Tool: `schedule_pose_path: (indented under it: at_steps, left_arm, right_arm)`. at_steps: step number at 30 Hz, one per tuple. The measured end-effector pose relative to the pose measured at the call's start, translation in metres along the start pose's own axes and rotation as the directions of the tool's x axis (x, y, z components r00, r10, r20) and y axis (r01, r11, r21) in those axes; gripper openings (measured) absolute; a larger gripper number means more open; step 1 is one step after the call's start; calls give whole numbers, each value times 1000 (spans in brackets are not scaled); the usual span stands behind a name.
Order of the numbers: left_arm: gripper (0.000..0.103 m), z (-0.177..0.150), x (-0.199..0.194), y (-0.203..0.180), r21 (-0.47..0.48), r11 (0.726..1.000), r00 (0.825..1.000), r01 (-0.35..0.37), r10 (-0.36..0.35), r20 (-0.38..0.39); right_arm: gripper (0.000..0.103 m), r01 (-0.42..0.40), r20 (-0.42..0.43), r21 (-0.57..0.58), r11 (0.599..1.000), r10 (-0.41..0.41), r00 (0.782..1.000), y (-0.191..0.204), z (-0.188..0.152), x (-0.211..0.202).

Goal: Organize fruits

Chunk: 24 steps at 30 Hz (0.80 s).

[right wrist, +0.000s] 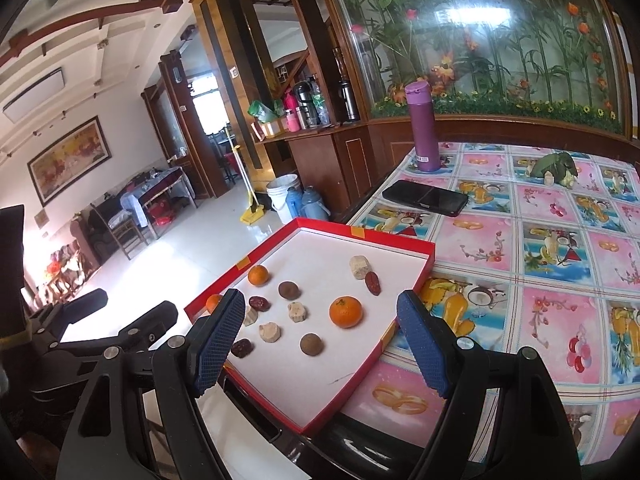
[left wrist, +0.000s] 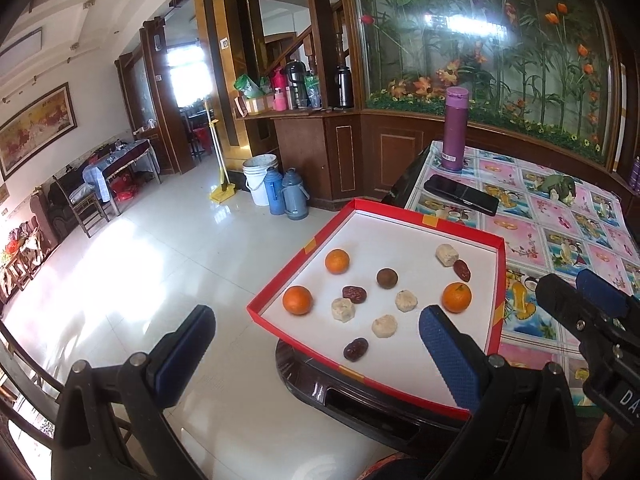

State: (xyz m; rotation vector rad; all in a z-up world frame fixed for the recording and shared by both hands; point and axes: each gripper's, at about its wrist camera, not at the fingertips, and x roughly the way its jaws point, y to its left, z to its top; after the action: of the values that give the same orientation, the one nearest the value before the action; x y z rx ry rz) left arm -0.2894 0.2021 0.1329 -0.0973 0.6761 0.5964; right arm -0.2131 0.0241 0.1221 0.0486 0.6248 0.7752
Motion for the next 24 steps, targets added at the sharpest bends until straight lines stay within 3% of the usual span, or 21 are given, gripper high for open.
schedule_pose_path:
  at_steps: [24]
  left_arm:
    - [103, -2, 21, 39, -38, 999, 1000, -31, 31, -3]
  right_arm:
    - [78, -4, -42, -58, 998, 2, 999, 37, 1, 23]
